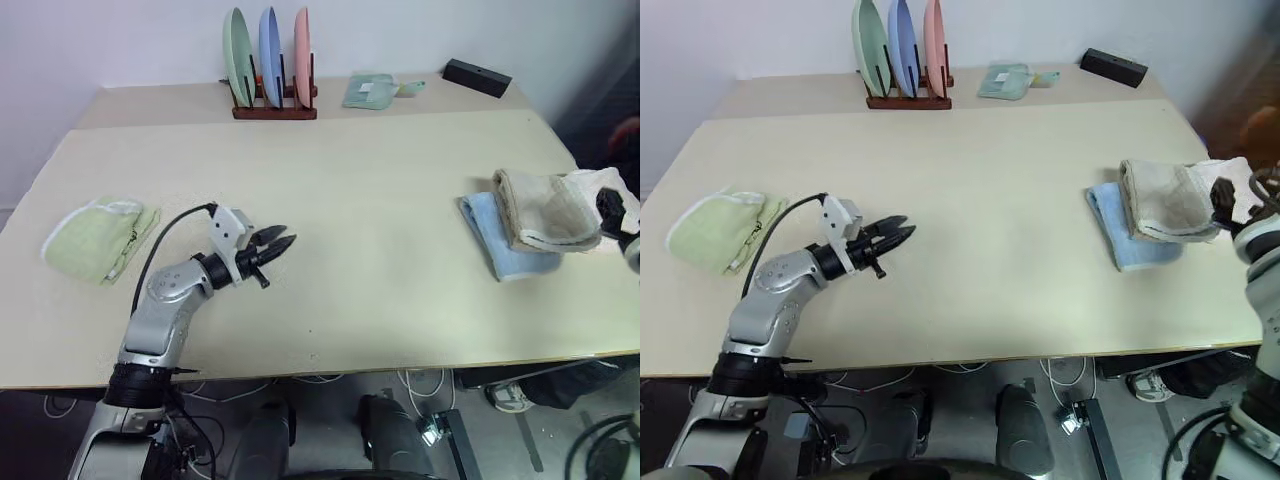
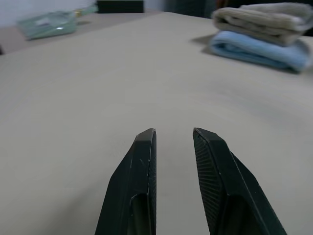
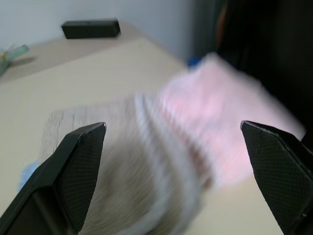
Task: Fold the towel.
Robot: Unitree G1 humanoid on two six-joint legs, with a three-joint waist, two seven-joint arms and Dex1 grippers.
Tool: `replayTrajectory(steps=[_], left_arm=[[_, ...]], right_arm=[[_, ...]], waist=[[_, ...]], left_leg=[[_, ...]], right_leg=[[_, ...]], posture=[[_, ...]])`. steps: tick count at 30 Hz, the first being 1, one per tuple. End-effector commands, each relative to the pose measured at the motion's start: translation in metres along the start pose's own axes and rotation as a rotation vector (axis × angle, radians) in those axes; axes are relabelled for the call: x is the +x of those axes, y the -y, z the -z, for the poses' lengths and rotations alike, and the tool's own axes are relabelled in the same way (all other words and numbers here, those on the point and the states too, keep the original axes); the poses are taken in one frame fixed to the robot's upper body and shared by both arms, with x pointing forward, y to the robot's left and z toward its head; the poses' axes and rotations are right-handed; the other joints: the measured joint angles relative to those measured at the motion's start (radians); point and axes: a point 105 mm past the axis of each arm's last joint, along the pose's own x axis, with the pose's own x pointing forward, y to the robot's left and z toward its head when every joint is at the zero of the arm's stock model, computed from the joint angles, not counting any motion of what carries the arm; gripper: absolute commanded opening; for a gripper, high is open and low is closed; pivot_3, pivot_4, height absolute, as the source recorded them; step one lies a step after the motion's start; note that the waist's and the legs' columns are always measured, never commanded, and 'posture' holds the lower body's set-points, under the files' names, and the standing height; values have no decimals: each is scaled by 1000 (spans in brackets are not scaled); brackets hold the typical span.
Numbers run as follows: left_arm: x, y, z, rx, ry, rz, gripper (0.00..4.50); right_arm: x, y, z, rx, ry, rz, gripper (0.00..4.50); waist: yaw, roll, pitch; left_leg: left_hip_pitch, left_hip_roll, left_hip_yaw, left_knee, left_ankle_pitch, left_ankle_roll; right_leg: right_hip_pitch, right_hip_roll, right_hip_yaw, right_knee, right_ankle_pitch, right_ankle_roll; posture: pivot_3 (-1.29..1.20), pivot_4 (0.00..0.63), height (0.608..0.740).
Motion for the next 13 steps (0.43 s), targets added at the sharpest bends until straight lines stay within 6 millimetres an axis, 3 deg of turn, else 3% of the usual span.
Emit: replayTrajectory(steps=[1,7,13], left_arm=[[-6,-25,-10,87,32,-107,1188],[-35,-55,-10,151,16,-275,1188],[-59,-52,-6,150,7,-346,1188]], right_arm=[[-1,-36,-14,-253,77,-178,4479],[-26,-128,14,-337,83,-695,4479],[-29,-160,41,-278,29,-902,4479]], waist=[[-2,-1,0],[0,-3,1],[8,-4,1]], left_leg=[[0,0,0,0,0,0],[0,0,0,0,0,0],[-1,0,-1,1,0,0]], right_leg=[[0,0,0,0,0,0],[0,0,0,0,2,4],[1,0,0,-1,2,4]], posture=[[0,150,740],[0,150,740],[0,150,740]])
